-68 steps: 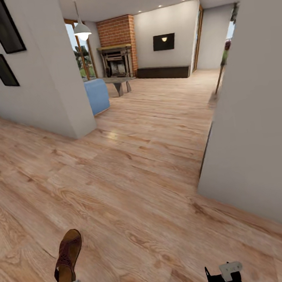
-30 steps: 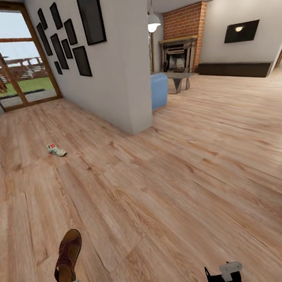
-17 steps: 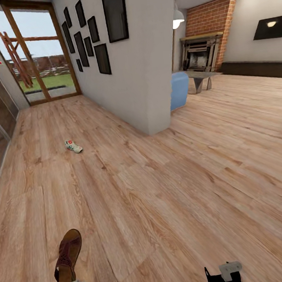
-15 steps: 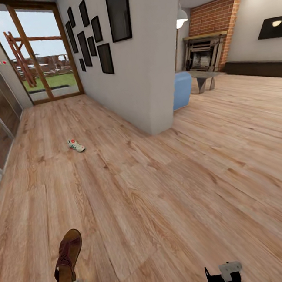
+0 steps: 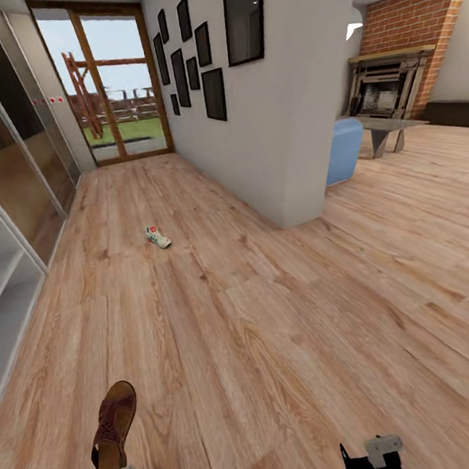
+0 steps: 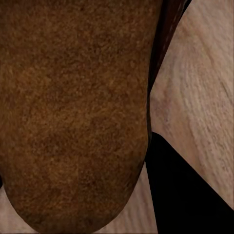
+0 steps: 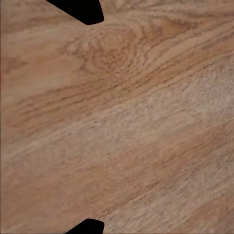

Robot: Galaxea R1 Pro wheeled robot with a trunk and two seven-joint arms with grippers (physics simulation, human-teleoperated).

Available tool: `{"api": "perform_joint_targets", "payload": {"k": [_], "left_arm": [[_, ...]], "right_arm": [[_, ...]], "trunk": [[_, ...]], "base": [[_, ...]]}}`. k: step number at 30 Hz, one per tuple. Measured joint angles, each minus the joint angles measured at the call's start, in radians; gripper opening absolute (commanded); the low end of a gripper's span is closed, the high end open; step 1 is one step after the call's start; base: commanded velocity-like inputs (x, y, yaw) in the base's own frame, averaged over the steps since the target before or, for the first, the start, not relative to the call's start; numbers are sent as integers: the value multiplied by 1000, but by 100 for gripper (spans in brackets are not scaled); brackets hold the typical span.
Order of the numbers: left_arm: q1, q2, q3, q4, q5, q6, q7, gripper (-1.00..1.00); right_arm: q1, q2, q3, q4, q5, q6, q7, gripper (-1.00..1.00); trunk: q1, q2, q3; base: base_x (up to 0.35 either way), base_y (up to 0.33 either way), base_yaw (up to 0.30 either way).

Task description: Pick up the two gym shoes and the two sandals from the corridor floor and place them onto the hallstand (shoe rack) in the corridor, making sure they are on the rack and not on the floor. Arrange them so the two gym shoes are next to each other and the two sandals are next to each other.

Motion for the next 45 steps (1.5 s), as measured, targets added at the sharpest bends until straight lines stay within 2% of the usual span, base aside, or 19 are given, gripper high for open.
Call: {"api": "perform_joint_targets", "payload": {"k": [23,45], "left_arm": [[0,0,0,0,1,0,0,-100],[0,0,0,0,1,0,0,-100]], "right_arm": [[0,0,-1,0,0,0,0,100],[0,0,0,0,0,0,0,100]], "trunk": [[0,0,9],[0,0,18]], "base": [[337,2,279],[336,67,265]]}}
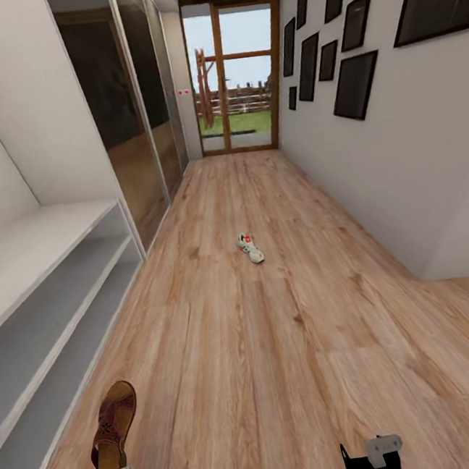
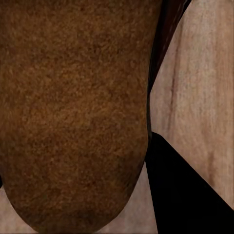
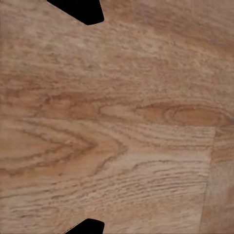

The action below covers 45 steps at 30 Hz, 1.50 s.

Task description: Pick up the two gym shoes and the two sandals from the corridor floor and place them onto the hallstand (shoe rack) in the corridor, making sure they are on the rack and not on the floor. Arrange them so the two gym shoes are next to each other and the two sandals are next to each other.

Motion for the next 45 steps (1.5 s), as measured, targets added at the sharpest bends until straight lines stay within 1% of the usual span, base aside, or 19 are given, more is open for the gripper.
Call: {"api": "perform_joint_targets", "payload": {"k": [45], "left_arm": [[0,0,0,1,-3,0,0,-100]], "right_arm": [[0,-2,1,0,1,0,1,100]], "trunk": [[0,0,0]], "base": [[339,0,4]]}}
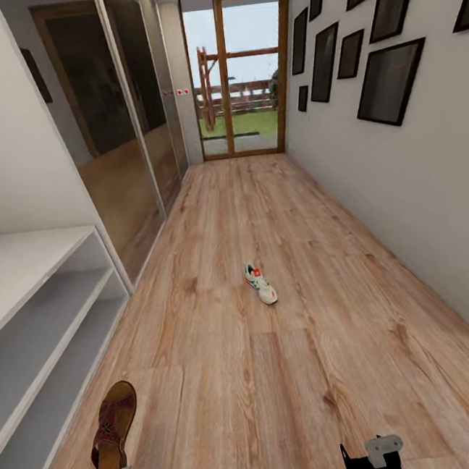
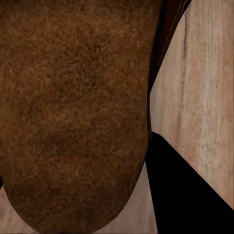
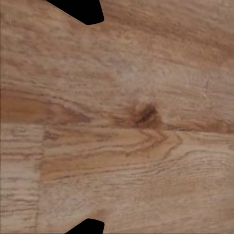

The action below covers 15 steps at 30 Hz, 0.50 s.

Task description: Pick up the two gym shoes and the two sandals from the corridor floor and place them onto the hallstand (shoe rack) in the corridor, making sure they are on the rack and not on the floor. Arrange them so the two gym shoes are next to each other and the two sandals are next to each other.

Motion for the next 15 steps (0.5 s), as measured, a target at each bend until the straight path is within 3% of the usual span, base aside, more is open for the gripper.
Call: {"api": "perform_joint_targets", "payload": {"k": [9,15], "left_arm": [[0,0,0,0,0,0,0,-100],[0,-1,-1,1,-2,0,-1,-100]], "right_arm": [[0,0,0,0,0,0,0,100],[0,0,0,0,0,0,0,100]], "trunk": [[0,0,0],[0,0,0]], "base": [[339,-7,0],[302,-114,0]]}}
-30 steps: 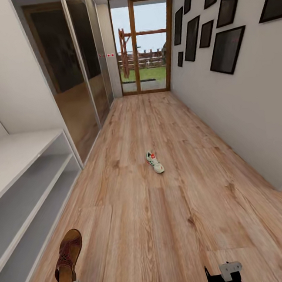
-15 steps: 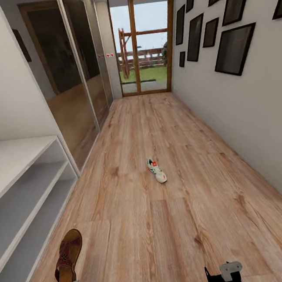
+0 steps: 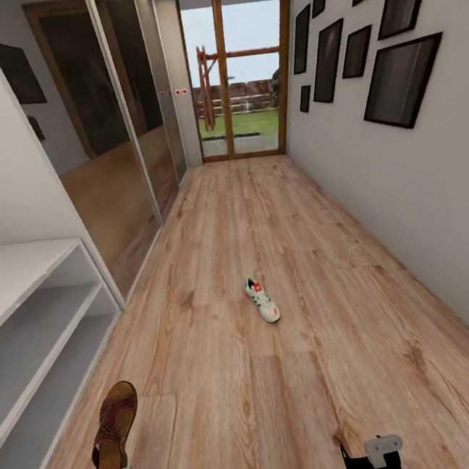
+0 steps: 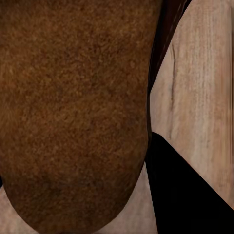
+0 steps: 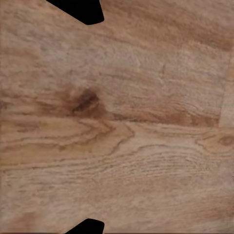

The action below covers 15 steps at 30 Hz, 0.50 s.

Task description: Pick up the two gym shoes and the two sandals from the corridor floor and place them onto the hallstand (shoe rack) in the corridor, making sure they are on the rack and not on the floor. Arrange them so the two gym shoes are next to each other and the two sandals are next to each other.

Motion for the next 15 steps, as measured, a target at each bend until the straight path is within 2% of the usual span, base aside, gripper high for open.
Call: {"api": "perform_joint_targets", "payload": {"k": [15], "left_arm": [[0,0,-1,0,-2,0,-1,-100]], "right_arm": [[0,0,0,0,0,0,0,100]], "trunk": [[0,0,0]], "base": [[245,-190,0]]}}
